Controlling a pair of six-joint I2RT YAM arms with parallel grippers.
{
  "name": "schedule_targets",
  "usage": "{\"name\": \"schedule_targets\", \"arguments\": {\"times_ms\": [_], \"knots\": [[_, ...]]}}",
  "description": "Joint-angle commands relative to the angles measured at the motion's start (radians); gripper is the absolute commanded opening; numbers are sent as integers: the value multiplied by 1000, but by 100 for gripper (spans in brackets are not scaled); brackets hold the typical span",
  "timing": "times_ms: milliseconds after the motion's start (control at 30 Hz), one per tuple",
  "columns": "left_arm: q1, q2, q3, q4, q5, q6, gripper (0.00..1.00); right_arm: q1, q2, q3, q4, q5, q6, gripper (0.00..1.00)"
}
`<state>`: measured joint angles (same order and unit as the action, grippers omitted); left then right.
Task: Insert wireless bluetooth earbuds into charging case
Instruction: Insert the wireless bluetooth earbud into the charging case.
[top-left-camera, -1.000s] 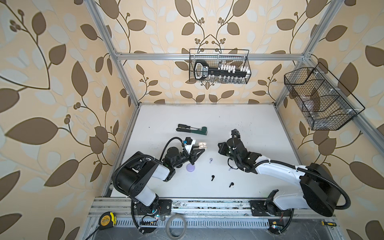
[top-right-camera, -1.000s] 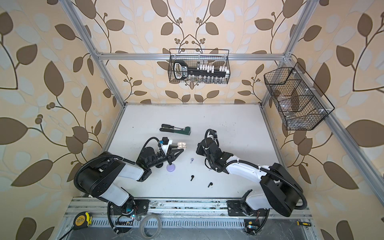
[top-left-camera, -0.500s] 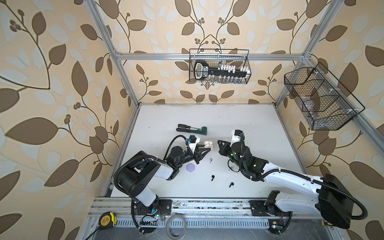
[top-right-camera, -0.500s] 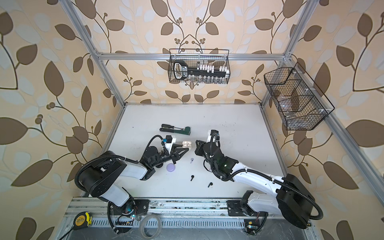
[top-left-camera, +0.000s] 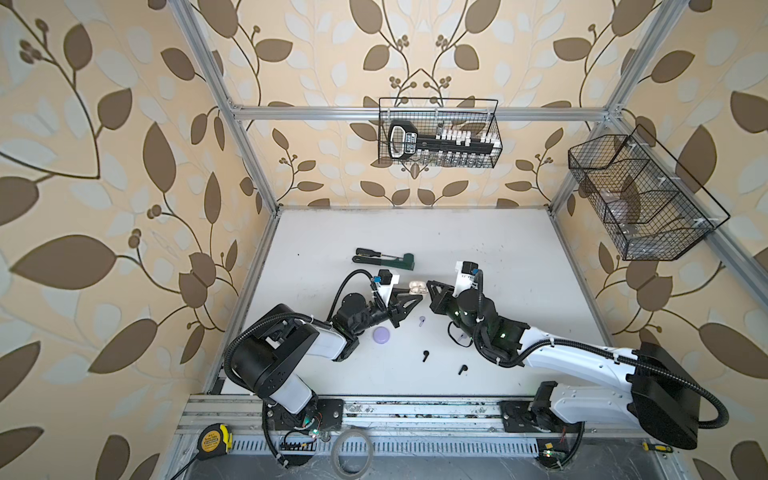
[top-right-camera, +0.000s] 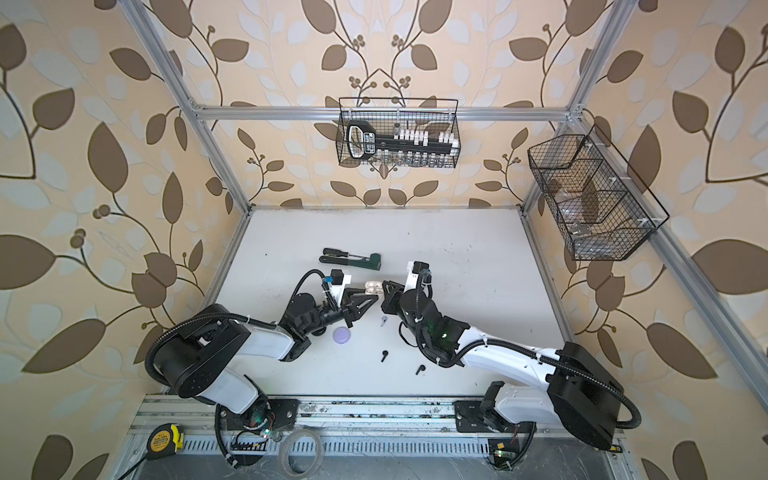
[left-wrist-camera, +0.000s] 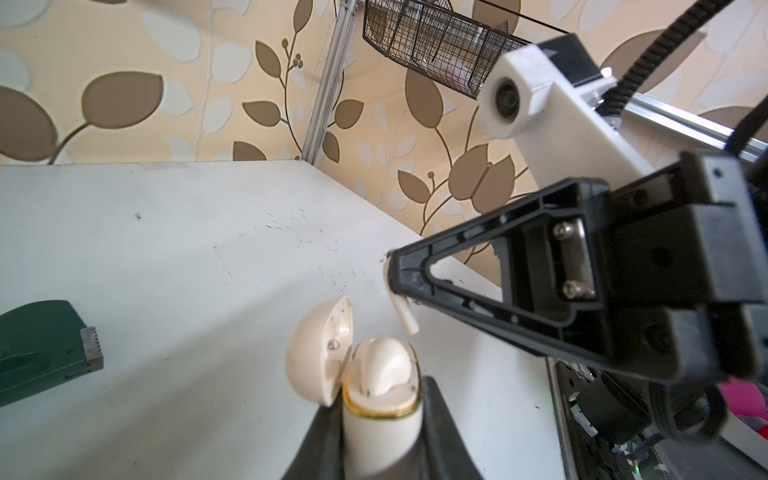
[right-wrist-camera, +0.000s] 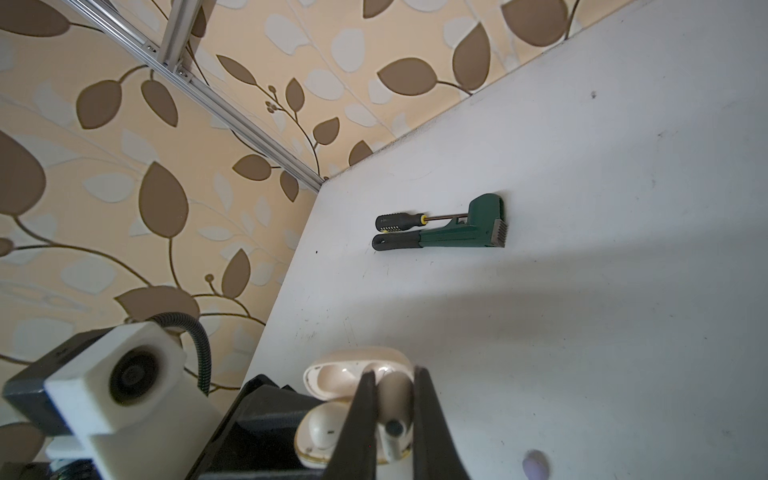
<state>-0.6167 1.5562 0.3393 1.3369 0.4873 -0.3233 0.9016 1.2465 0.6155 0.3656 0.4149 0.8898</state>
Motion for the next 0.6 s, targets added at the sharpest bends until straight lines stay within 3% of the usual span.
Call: {"name": "schedule_targets", "arguments": {"times_ms": [0,567], "knots": [[-12,-43,9,86,4,-14,0,4,27,25,39,16,-10,12],[-19,-89,-14,86,-23,-26,0,20,42,-4,72,38,-7,10]]}}
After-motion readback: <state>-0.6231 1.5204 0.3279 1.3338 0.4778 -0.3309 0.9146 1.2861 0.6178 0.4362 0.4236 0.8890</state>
